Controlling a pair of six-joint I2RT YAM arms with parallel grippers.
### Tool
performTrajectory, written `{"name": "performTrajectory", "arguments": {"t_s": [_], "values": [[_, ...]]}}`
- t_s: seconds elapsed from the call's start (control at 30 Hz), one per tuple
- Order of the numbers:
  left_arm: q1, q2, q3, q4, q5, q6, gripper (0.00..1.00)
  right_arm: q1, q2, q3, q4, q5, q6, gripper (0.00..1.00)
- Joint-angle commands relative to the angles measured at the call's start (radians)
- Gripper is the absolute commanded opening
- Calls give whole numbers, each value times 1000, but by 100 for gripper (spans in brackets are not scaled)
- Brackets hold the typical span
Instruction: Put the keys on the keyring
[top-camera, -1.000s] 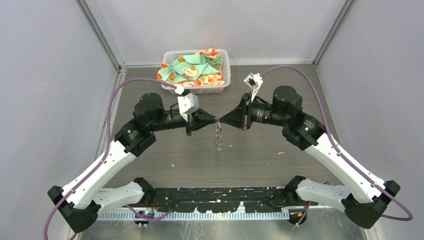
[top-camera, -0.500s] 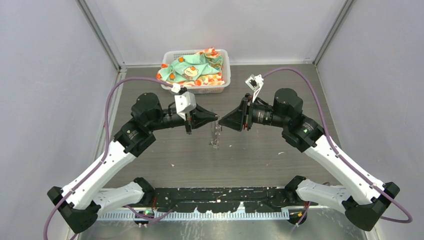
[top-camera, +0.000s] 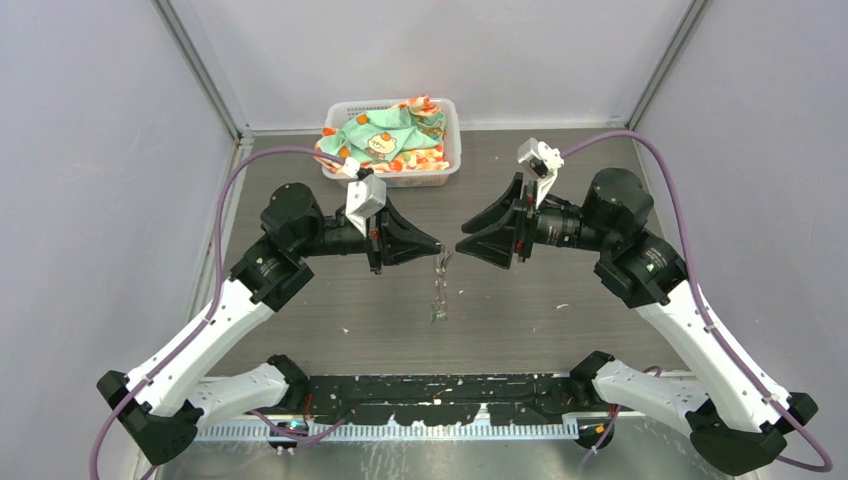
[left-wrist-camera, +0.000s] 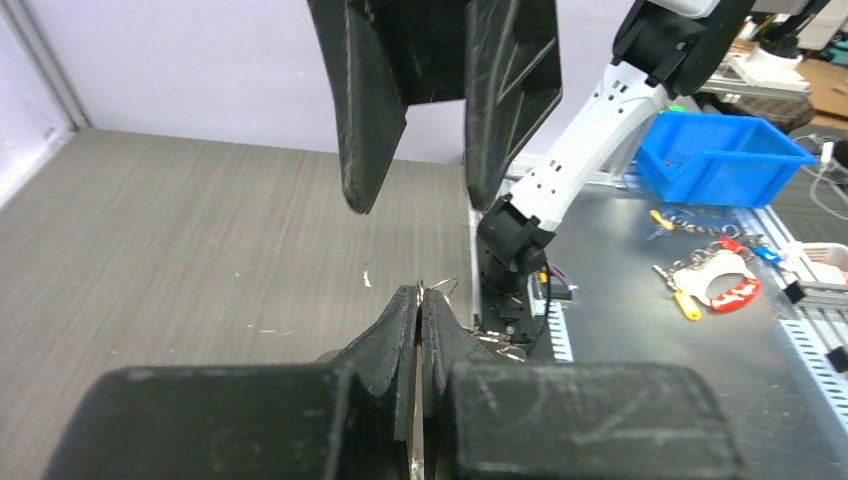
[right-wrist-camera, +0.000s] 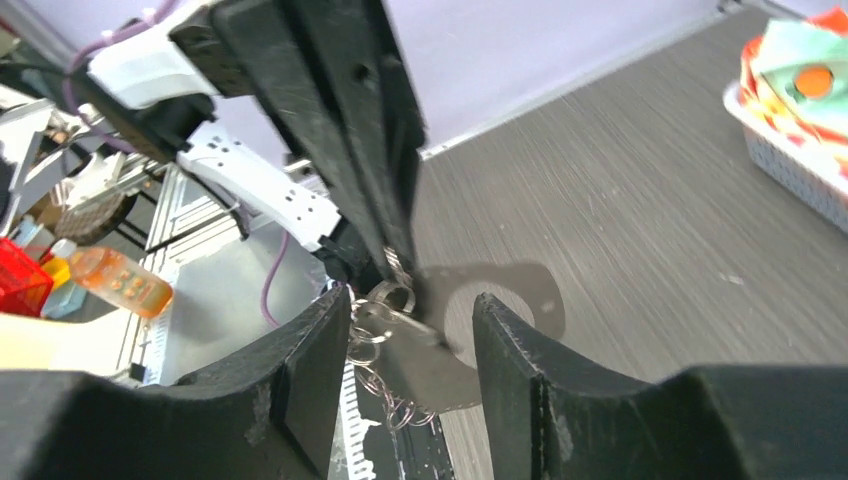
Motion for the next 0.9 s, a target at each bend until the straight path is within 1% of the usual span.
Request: {"name": "performTrajectory", "arguments": {"t_s": [0.0, 0.13, 0.33, 0.5, 0.73, 0.87], "values": [[8, 6, 40, 92, 60, -91, 0, -2, 9, 45, 93, -146, -22, 52], [11, 16, 48, 105, 63, -107, 0, -2, 26, 32, 168, -206, 29, 45], [11, 23, 66, 106, 79, -117, 0, -2, 77, 53, 192, -246, 62, 33], [16, 25, 79, 104, 74, -124, 0, -2, 94, 53, 179, -255, 65, 29], [25, 29, 86, 106, 58, -131, 0, -2, 86, 34, 176, -256, 65, 19], [25, 35, 84, 107, 49, -129, 0, 1, 88, 34, 196, -254, 81, 15]]}}
